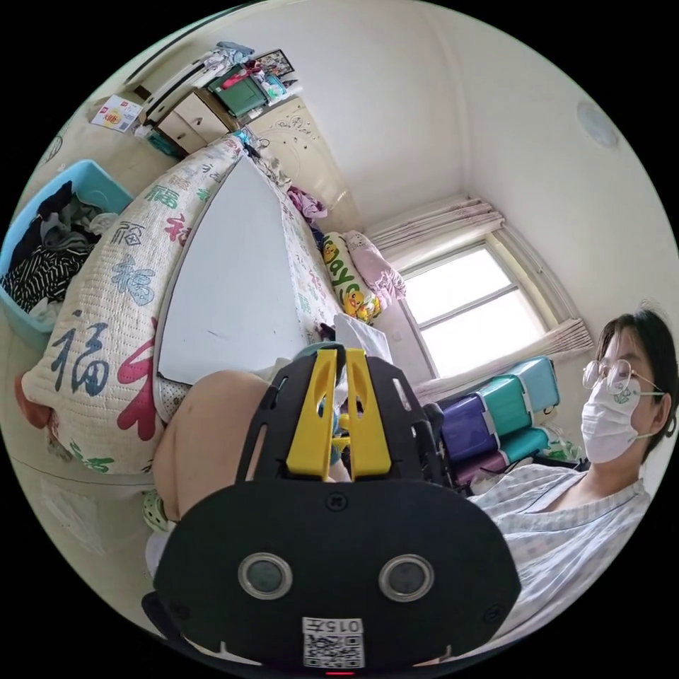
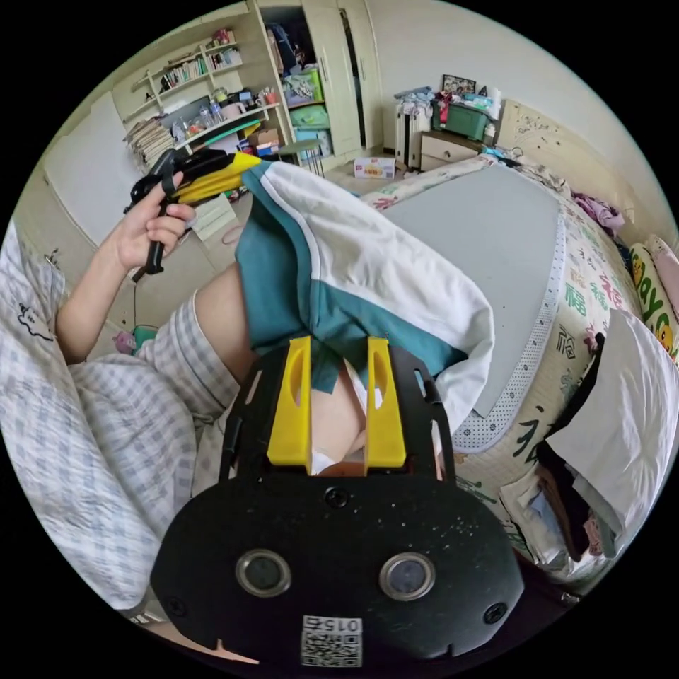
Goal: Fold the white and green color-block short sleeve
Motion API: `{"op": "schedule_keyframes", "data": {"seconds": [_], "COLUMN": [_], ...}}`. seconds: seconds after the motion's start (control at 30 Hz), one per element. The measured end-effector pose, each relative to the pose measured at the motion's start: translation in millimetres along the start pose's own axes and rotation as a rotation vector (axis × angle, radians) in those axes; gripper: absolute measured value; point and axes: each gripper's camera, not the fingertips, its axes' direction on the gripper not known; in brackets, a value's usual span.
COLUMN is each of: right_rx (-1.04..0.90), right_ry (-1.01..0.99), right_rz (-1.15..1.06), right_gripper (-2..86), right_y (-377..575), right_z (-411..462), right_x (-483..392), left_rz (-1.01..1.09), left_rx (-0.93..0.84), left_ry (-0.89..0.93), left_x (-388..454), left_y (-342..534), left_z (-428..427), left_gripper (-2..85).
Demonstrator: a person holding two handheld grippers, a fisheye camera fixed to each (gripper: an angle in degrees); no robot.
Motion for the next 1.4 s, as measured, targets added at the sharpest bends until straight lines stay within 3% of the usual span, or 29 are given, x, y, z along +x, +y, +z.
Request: {"op": "schedule_keyframes", "data": {"seconds": [0.23, 0.33, 0.43, 0.5, 0.6, 0.63, 0.7, 0.83, 0.93, 1.07, 1.17, 1.27, 1.4], "right_rx": [0.03, 0.148, 0.394, 0.5, 0.407, 0.401, 0.453, 0.699, 0.929, 1.319, 1.505, 1.645, 1.69], "right_ry": [-0.05, -0.109, -0.154, -0.115, 0.053, 0.173, 0.215, -0.007, 0.057, 0.065, 0.118, 0.214, 0.373], "right_rz": [0.11, 0.23, 0.36, 0.336, 0.173, 0.166, 0.214, 0.442, 0.486, 0.384, 0.284, 0.178, 0.047], "right_gripper": [3.0, 0.4, -0.1, -0.3, -0.4, -0.4, -0.5, -0.6, -0.6, -0.6, -0.6, -0.6, -0.6], "right_y": [20, 39, 64, 71, 58, 60, 71, 105, 104, 112, 117, 120, 110], "right_z": [-30, -67, -123, -155, -178, -185, -200, -243, -292, -387, -443, -479, -496], "right_x": [7, 21, 37, 35, 7, -5, -9, 13, -15, -72, -117, -160, -195], "left_rz": [0.004, 0.046, 0.103, 0.169, 0.236, 0.251, 0.259, 0.15, 0.244, 0.47, 0.68, 0.878, 0.977], "left_rx": [0.072, 0.114, 0.142, 0.132, 0.112, 0.114, 0.136, 0.37, 0.545, 0.715, 0.804, 0.952, 1.101], "left_ry": [-0.023, -0.014, 0.017, 0.046, 0.082, 0.08, 0.082, 0.211, 0.229, 0.361, 0.397, 0.384, 0.339], "left_x": [-11, 0, 18, 37, 63, 70, 75, 81, 139, 234, 304, 356, 387], "left_y": [18, 20, 10, 0, -6, -4, -1, 11, 21, 15, 15, 23, 21], "left_z": [-30, -39, -45, -44, -42, -46, -58, -94, -109, -167, -210, -246, -275], "left_gripper": [0.0, 0.0, -0.1, -0.1, -0.1, -0.1, -0.1, -0.2, -0.3, -0.2, -0.2, -0.2, 0.0]}}
